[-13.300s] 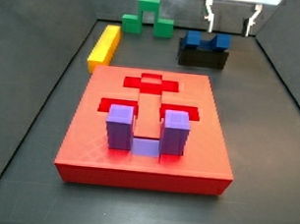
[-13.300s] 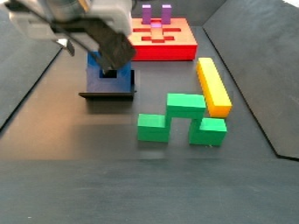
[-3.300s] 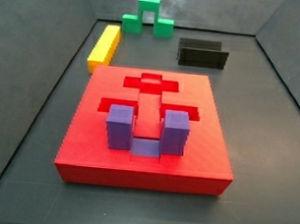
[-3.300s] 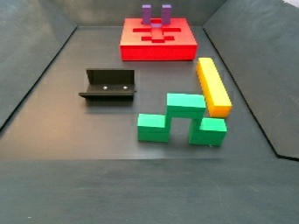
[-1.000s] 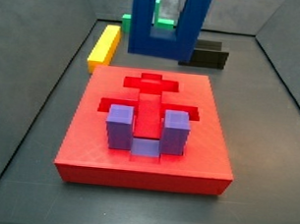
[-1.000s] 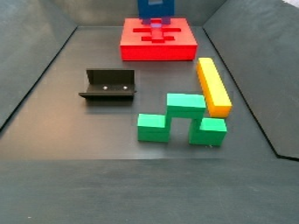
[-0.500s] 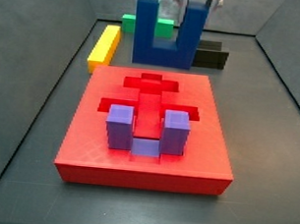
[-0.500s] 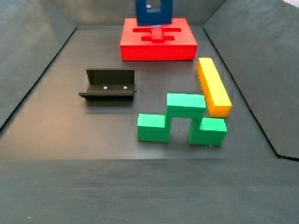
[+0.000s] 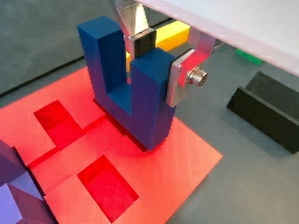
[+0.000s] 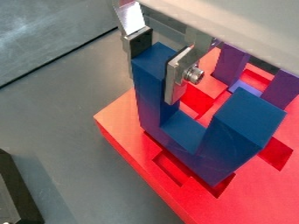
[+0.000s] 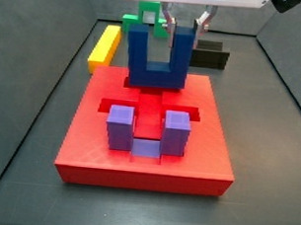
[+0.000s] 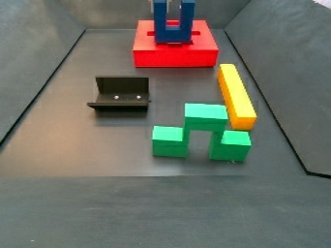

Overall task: Pick up the blue object. Move up. Place the blue object on the fixture. Regrasp the blue object. Move to above the board. Insert the blue object.
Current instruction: Insert the blue object.

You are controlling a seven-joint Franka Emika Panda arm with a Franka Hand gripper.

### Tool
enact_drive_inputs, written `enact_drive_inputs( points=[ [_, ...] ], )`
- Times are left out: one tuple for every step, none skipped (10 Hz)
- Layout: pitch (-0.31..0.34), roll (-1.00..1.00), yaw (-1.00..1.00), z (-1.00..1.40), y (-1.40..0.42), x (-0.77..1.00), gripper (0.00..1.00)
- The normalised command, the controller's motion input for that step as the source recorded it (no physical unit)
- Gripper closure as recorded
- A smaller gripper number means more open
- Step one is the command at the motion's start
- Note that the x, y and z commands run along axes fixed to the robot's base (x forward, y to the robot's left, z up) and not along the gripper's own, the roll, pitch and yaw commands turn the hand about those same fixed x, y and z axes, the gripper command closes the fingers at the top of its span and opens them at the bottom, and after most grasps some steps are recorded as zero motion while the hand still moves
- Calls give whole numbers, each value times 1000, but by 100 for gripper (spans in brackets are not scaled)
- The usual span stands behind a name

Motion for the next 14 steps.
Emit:
enact_drive_inputs(
  points=[
    [0, 71, -23, -43, -49, 0, 100],
    [0, 131, -100, -137, 0, -14, 100],
    [0, 110, -189, -171, 0, -131, 100],
    [0, 97, -209, -206, 0, -194, 100],
    [-11, 79, -200, -194, 0, -191, 100],
    [-49, 53, -166, -217, 0, -234, 100],
    [-67, 27, -9, -223, -74, -157, 100],
    [-43, 29, 0, -286, -160, -37, 100],
    [-74, 66, 0, -577, -131, 0, 100],
    [-114, 71, 0, -800, -74, 0, 100],
    [-26, 70, 0, -917, -11, 140, 100],
    [0, 37, 0, -989, 0, 351, 100],
    [0, 39, 3, -1000, 14, 334, 100],
    [0, 27, 3, -1000, 0, 357, 100]
  ],
)
